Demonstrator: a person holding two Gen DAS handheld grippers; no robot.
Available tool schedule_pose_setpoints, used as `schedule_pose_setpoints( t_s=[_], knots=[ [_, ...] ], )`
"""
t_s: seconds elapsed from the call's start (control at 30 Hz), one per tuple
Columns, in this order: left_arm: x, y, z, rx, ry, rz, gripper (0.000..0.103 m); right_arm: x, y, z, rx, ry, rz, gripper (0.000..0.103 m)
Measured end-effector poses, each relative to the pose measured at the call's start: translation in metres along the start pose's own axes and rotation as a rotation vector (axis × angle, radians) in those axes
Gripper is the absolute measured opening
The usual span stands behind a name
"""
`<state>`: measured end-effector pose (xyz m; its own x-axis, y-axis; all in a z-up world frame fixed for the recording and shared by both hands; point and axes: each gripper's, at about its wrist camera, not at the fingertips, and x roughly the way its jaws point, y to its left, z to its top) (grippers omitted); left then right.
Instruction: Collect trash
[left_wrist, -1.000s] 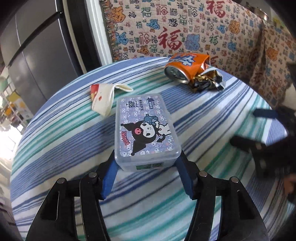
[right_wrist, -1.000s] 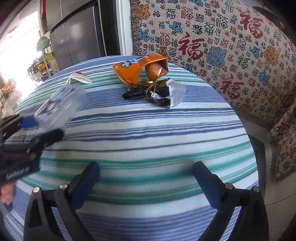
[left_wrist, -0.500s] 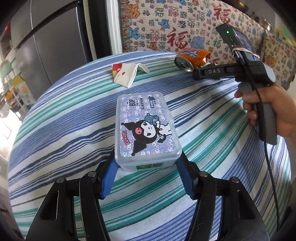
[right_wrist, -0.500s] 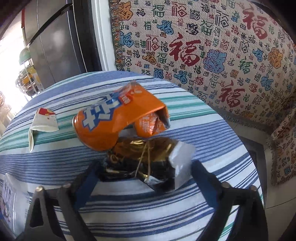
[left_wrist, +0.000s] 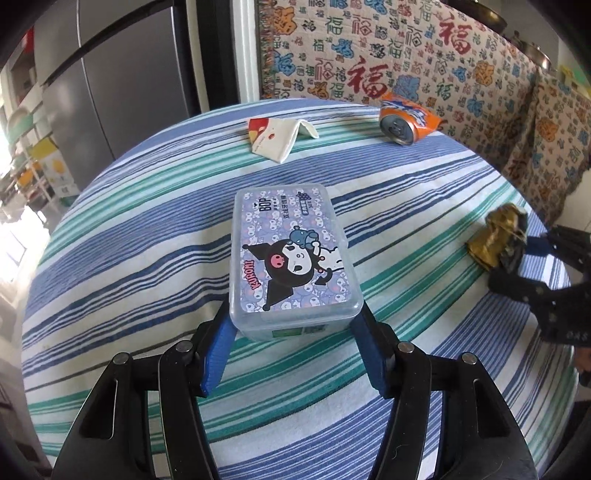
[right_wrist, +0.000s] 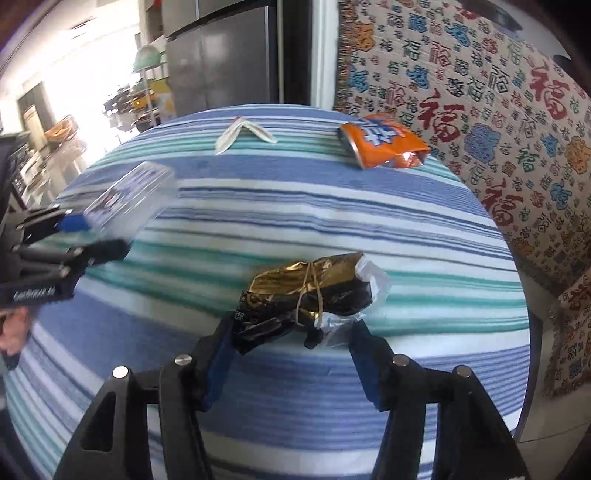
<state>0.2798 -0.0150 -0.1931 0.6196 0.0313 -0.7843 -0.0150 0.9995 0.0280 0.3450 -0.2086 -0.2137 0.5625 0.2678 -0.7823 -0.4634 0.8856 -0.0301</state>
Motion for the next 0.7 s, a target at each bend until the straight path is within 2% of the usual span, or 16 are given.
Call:
schedule_pose_setpoints(
  t_s=[0.03, 0.1, 0.13, 0.2, 0.27, 0.3, 0.37, 0.43, 0.47, 0.5, 0.6, 0.67, 0.7],
  knots=[
    [0.0, 0.003, -0.001, -0.002, -0.002, 0.005, 0.064, 0.0, 0.0, 0.0, 0.0, 0.0, 0.0, 0.065],
    [-0.001, 0.005, -0.002, -0.009, -0.004, 0.009, 0.064, -0.009, -0.004, -0.017, 0.043, -0.021, -0.01, 0.077],
    [-0.001, 0.006, -0.002, -0.011, -0.004, 0.013, 0.065, -0.009, -0.004, -0.017, 0.043, -0.021, -0.01, 0.078],
    [-0.001, 0.008, -0.003, -0.019, 0.001, 0.024, 0.071, -0.015, 0.0, -0.023, 0.063, -0.011, -0.034, 0.079],
    [0.001, 0.012, -0.002, -0.042, 0.01, 0.036, 0.083, -0.017, 0.001, -0.023, 0.09, 0.012, -0.027, 0.084],
    [0.002, 0.013, -0.002, -0.048, 0.012, 0.036, 0.084, -0.018, 0.002, -0.023, 0.109, 0.012, -0.016, 0.085],
    [0.004, 0.011, -0.001, -0.04, 0.018, 0.042, 0.089, -0.016, 0.005, -0.018, 0.114, -0.006, 0.021, 0.085],
    [0.006, 0.011, 0.0, -0.046, 0.023, 0.051, 0.093, -0.01, 0.013, -0.011, 0.068, -0.014, 0.003, 0.083],
    [0.007, 0.012, 0.0, -0.054, 0.026, 0.049, 0.095, -0.006, 0.016, -0.005, 0.044, -0.015, 0.001, 0.071],
    [0.007, 0.013, 0.0, -0.055, 0.027, 0.047, 0.095, -0.006, 0.016, -0.005, 0.044, -0.015, 0.001, 0.067],
    [0.007, 0.012, -0.001, -0.05, 0.029, 0.046, 0.096, 0.006, 0.029, 0.017, -0.036, -0.06, 0.021, 0.067],
    [0.007, 0.013, -0.001, -0.042, 0.032, 0.039, 0.098, 0.018, 0.028, 0.022, -0.028, -0.016, 0.039, 0.069],
    [0.007, 0.014, -0.001, -0.039, 0.034, 0.037, 0.099, 0.017, 0.025, 0.022, -0.01, -0.029, 0.046, 0.071]
  ],
)
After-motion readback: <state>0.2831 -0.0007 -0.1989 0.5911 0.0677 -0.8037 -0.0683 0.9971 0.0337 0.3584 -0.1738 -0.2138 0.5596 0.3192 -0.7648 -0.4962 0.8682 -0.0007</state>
